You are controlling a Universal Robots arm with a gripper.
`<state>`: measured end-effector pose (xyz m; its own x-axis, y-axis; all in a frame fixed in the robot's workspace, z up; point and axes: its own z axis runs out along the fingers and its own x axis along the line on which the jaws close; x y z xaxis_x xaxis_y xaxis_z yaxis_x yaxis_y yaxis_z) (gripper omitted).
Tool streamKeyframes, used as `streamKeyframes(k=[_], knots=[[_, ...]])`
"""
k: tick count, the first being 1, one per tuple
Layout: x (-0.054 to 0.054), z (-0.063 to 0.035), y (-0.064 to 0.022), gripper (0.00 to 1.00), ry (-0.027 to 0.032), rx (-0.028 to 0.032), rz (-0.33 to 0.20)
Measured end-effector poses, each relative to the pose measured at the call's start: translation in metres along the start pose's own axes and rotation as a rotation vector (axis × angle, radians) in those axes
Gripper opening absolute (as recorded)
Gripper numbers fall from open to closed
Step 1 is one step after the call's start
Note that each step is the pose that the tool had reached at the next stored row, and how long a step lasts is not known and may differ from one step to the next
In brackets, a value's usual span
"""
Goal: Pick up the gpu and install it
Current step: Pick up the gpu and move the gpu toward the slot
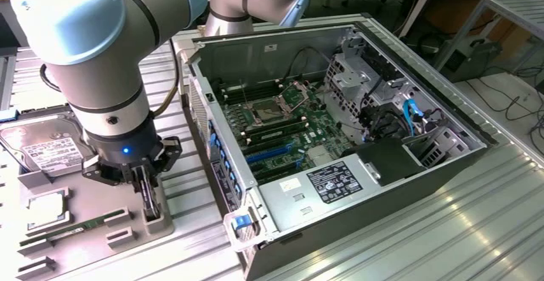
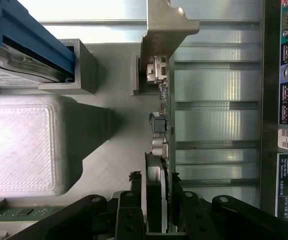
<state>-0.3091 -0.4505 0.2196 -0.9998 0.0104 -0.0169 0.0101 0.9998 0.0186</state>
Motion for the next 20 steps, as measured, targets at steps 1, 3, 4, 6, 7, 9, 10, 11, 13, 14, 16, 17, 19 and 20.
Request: streamKeyframes(k=[1,3,4,6,7,9,10,11,13,14,16,17,19,20], knots=[[0.0,0.0,0.0,0.34,0.0,0.0,0.0],[0.0,0.0002,0.0,0.32,-0.0001,0.0,0.0],[0.0,0.0002,0.0,0.32,0.0,0.0,0.0],[0.0,0.0003,0.0,0.28,0.0001,0.0,0.001],[0.0,0.0004,0.0,0.28,0.0001,0.0001,0.001],[0.0,0.0006,0.0,0.28,0.0,0.0,0.001],[0.0,0.0007,0.0,0.28,-0.0001,-0.0001,0.001],[0.0,0.0007,0.0,0.28,-0.0001,0.0,0.001],[0.0,0.0007,0.0,0.28,-0.0001,0.0,0.001],[0.0,0.0007,0.0,0.28,-0.0001,0.0,0.001],[-0.0001,0.0007,0.0,0.28,0.0,0.0,0.001],[0.0,0.0007,0.0,0.28,-0.0001,0.0,0.001],[0.0,0.0007,0.0,0.28,-0.0001,0.0,0.001],[0.0,0.0007,0.0,0.28,-0.0001,0.0,0.001]])
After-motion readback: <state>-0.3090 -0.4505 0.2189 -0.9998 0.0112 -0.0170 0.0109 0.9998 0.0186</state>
